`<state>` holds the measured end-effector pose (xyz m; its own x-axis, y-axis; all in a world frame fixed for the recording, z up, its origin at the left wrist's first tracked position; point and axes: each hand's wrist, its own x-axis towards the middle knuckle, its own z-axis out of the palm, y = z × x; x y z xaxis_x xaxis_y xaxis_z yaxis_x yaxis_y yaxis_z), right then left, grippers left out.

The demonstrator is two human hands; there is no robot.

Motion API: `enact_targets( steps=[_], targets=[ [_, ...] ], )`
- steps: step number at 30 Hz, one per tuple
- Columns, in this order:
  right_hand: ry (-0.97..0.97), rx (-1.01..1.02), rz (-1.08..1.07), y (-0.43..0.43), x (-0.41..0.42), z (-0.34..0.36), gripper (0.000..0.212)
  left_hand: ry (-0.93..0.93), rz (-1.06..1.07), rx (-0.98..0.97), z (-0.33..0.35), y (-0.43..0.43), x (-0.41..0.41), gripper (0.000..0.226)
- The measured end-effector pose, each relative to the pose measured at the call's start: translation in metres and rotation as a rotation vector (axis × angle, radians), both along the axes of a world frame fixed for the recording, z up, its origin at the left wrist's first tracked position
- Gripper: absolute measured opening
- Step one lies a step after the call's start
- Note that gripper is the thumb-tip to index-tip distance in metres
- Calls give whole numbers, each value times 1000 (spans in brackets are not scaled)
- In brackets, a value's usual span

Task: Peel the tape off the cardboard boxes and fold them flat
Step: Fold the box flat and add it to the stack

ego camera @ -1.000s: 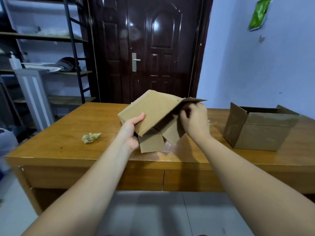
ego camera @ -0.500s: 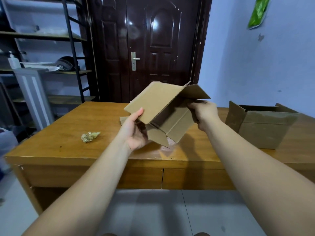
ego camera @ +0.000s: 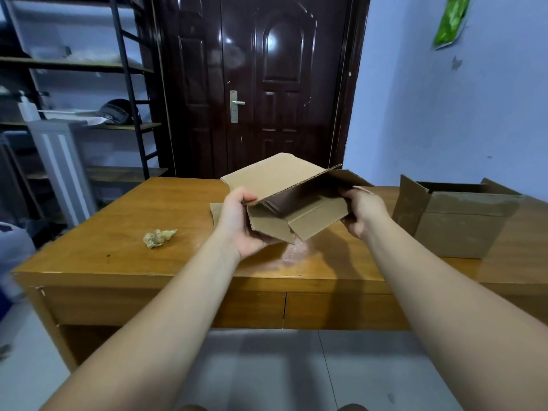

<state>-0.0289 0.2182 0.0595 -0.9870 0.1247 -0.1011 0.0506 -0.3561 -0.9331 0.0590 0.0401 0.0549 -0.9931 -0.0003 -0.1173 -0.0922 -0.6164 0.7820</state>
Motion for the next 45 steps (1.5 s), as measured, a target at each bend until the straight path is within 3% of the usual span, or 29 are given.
enact_targets(
  steps=[6, 12, 16, 21, 26, 29, 31, 35, 38, 41, 45],
  targets=[
    [129, 30, 30, 3, 1, -4, 17, 17, -96, -23, -4, -3, 1, 18],
    [44, -74, 9, 8, -1, -8, 15, 39, 23, 70, -3, 0, -2, 13],
    [30, -178, 52, 13, -2, -5, 16, 29, 35, 46, -18, -4, -6, 22],
    [28, -231, 317, 23, 9, -6, 20, 23, 151, 126, -20, -12, -15, 24],
    [49, -374, 352, 41, 4, -18, 36, 102, 222, -33, -17, -22, -15, 36],
    [-4, -166, 306, 37, 1, -24, 57, 109, 226, -198, -18, -23, -15, 33],
    [-34, -21, 274, 31, 1, -25, 42, 87, 261, -269, -22, -24, -18, 29],
    [-54, 80, 208, 20, -6, -30, 13, -20, 344, -361, -41, -27, -23, 22],
    [-71, 78, 132, 12, -11, -37, 10, -50, 381, -374, -53, -32, -25, 42],
    [-72, 104, 48, 6, -16, -45, 13, 0, 410, -537, -62, -38, -29, 55],
    [-101, 65, 8, -12, -23, -45, 10, 94, 510, -747, -66, -43, -40, 33]
  ],
)
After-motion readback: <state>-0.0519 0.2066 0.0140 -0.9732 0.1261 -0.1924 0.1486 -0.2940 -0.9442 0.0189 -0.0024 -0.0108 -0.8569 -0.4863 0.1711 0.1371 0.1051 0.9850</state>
